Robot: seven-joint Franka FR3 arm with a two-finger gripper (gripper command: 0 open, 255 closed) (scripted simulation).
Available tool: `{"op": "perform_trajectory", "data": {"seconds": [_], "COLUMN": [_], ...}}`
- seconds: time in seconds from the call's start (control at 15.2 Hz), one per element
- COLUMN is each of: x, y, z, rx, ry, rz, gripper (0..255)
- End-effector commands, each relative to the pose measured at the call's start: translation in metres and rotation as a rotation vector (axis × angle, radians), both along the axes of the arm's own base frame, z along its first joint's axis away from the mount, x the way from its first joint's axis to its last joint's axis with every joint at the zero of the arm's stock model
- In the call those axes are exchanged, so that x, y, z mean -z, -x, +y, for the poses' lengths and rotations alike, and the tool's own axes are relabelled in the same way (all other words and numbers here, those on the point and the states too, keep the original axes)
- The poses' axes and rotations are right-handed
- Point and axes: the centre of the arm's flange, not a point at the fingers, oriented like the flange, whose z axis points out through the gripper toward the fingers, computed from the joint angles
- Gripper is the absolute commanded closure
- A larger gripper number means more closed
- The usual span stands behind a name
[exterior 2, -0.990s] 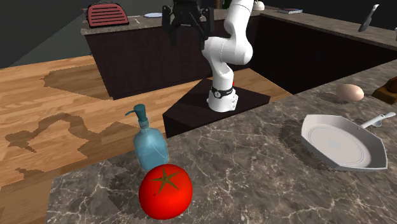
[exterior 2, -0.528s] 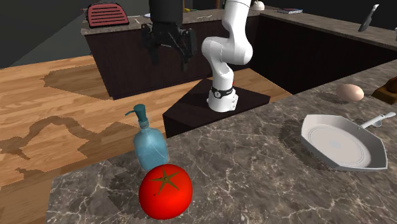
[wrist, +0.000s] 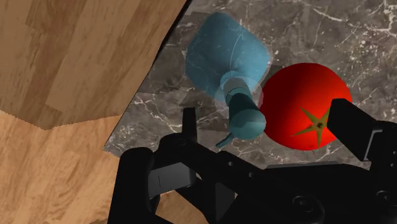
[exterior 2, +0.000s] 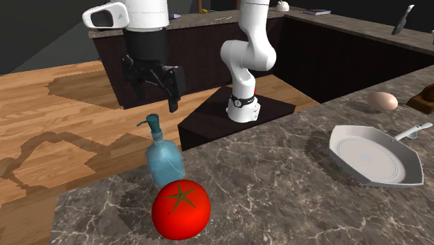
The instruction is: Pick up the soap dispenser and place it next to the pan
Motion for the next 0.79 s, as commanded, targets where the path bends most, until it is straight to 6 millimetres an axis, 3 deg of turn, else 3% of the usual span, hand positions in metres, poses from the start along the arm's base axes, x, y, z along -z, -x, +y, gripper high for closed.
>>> {"op": "perform_trajectory", "data": {"seconds": [0.0,0.46,0.73], "x": [0.007,0.047,0.047], "y": [-0.019,-0.021,-0.021], "z": [-0.002,-0.003,-0.003], "rx": [0.003,0.003,0.003], "ry": [0.005,0.005,0.005], "rz": [0.007,0.007,0.007], "gripper": [0,0,0]}}
